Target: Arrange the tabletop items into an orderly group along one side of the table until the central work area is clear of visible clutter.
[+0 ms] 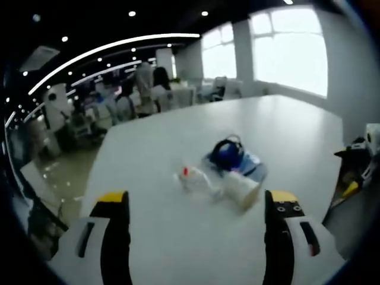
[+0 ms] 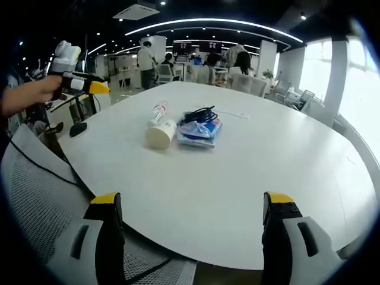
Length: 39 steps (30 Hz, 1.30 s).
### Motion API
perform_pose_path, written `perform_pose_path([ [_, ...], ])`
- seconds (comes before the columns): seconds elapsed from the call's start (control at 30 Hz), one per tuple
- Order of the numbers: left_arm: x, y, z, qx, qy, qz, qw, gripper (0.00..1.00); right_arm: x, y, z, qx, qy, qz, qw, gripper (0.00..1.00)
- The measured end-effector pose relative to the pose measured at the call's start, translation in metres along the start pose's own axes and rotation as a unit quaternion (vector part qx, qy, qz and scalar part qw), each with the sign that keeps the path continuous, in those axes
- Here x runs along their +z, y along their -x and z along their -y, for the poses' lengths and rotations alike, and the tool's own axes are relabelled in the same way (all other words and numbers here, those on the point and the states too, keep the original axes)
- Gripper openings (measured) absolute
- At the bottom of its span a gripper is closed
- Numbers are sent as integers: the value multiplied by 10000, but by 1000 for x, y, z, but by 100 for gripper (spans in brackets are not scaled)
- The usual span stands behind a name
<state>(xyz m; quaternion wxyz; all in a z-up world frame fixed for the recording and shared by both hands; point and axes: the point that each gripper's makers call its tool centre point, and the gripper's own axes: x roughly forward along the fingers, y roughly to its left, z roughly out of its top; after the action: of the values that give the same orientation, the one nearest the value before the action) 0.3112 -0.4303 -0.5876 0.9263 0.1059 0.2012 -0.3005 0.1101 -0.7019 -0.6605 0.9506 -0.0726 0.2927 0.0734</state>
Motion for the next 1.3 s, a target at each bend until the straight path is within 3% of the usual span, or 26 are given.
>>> perform_pose_path([
  [0.53,2,-46,5,-38,48,-133,9999,86,0,-1,1,-6,-48,-14,10000,97],
  [0.8,-4,-71,8,-128,83,-319,9994,85,-2,-2,2,-10,-38,-61,10000,97],
  [1.23,-12,-94,7,-165,231,-533,9982,83,-3,-2,4,-36,-44,-109,9999,95],
  [1.3,-13,-97,7,-193,301,-578,9977,78,-3,-2,5,-44,-46,-109,9999,95],
])
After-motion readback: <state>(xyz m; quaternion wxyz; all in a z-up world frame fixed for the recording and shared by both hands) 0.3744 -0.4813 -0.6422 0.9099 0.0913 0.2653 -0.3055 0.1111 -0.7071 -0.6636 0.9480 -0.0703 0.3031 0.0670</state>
